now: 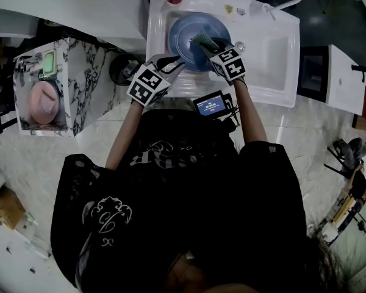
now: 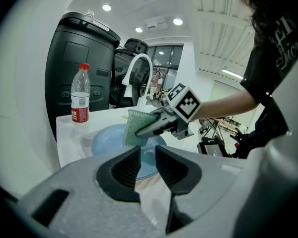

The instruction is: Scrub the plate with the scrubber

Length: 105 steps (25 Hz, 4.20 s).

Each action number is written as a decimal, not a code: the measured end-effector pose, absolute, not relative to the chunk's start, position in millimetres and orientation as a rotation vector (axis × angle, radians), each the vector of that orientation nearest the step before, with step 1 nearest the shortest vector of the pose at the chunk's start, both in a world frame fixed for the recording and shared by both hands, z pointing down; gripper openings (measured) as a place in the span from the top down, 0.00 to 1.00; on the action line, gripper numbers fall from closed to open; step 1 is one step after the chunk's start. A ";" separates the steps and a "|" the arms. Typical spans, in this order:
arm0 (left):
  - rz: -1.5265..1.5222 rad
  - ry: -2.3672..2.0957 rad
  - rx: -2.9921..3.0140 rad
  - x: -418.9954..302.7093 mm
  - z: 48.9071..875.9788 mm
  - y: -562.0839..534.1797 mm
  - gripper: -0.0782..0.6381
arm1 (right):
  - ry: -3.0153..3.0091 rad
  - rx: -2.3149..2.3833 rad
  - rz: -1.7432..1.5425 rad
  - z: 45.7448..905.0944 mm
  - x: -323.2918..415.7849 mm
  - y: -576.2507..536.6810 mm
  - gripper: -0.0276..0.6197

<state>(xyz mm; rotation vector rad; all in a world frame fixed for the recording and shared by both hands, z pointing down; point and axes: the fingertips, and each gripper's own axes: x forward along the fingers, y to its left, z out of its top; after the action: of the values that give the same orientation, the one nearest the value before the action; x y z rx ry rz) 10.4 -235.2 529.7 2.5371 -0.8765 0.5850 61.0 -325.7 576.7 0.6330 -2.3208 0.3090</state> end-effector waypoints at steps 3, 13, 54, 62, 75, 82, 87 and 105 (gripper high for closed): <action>0.590 -0.881 2.531 9.7 530.9 -235.5 0.77 | -2.304 0.833 0.367 578.1 76.0 -366.7 0.82; 0.594 -0.939 2.481 -7.4 535.9 -236.7 0.77 | -2.244 1.077 0.450 593.9 86.2 -430.1 0.82; 0.632 -0.811 2.554 -13.4 539.6 -231.7 0.77 | -2.294 0.195 0.252 587.5 29.5 -256.7 0.82; 0.714 -0.751 2.583 3.1 548.7 -238.1 0.77 | -2.276 0.333 0.051 575.0 45.2 -314.5 0.82; 0.948 -0.457 2.569 46.3 597.0 -232.1 0.62 | -2.240 0.405 -0.112 575.4 58.5 -408.2 0.82; 1.018 -0.442 2.548 46.6 622.7 -224.6 0.62 | -2.160 0.396 -0.176 593.9 73.8 -412.6 0.82; 0.915 -0.517 2.526 43.0 616.7 -231.5 0.64 | -2.185 0.469 -0.035 593.3 94.7 -400.9 0.82; 0.948 -0.537 2.537 41.5 614.7 -226.4 0.66 | -2.252 0.472 0.251 588.2 89.4 -289.8 0.82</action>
<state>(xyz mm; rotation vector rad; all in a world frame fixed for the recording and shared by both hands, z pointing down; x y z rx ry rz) 41.5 -226.4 614.7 2.5370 -0.5372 0.9481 89.4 -289.8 588.2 0.4721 -2.2521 0.2513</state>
